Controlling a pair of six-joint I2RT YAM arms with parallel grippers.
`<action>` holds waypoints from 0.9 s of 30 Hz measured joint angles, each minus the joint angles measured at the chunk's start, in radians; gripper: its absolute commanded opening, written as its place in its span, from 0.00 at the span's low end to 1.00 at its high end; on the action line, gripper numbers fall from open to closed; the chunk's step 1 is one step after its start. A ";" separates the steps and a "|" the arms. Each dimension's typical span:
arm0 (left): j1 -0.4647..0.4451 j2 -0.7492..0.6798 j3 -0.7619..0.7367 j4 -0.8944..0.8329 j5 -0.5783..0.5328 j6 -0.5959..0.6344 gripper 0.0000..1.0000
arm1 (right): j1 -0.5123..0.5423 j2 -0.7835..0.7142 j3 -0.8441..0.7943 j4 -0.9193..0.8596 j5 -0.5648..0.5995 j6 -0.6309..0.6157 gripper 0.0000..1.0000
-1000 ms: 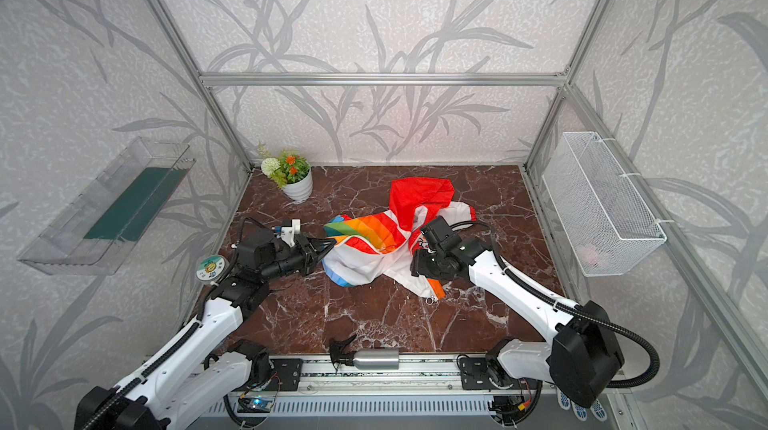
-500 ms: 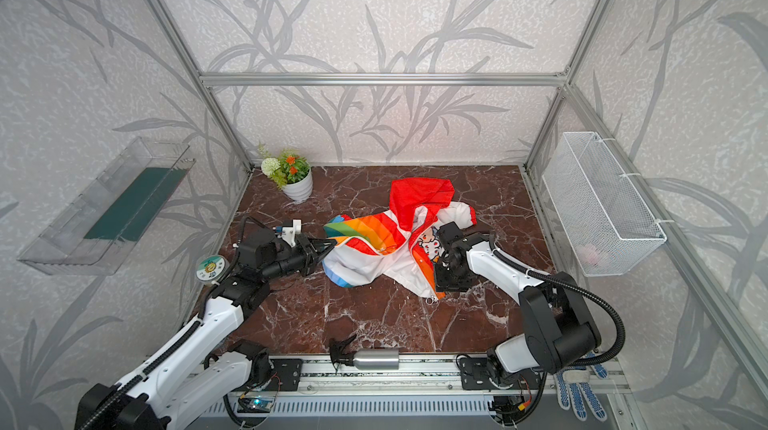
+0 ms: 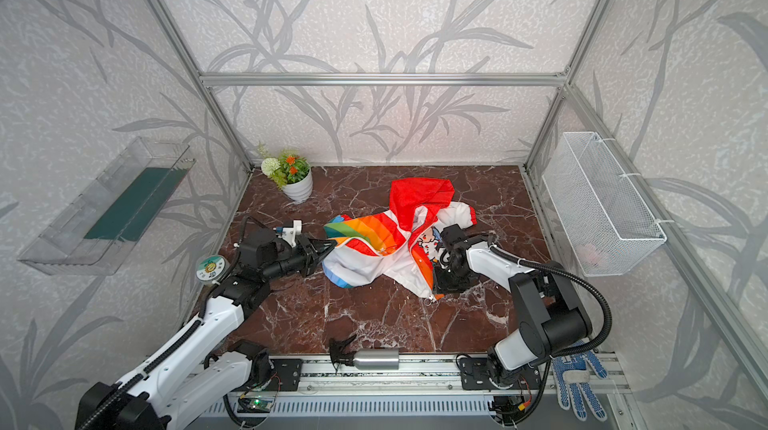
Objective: Zip up the jacket
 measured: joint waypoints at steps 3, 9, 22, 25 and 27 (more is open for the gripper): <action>0.000 0.000 0.000 -0.001 0.000 0.003 0.00 | -0.001 0.003 -0.006 0.024 -0.014 0.001 0.13; 0.000 0.005 0.002 -0.003 0.000 0.006 0.00 | -0.001 -0.040 -0.044 0.065 -0.071 0.026 0.00; -0.002 0.152 0.233 0.145 0.002 -0.003 0.00 | 0.003 -0.561 -0.232 0.624 -0.280 0.368 0.00; -0.007 0.219 0.319 0.243 -0.002 -0.011 0.00 | 0.020 -0.572 -0.223 0.792 -0.269 0.454 0.00; -0.015 0.258 0.368 0.302 -0.010 -0.013 0.00 | 0.036 -0.558 -0.197 0.872 -0.261 0.492 0.00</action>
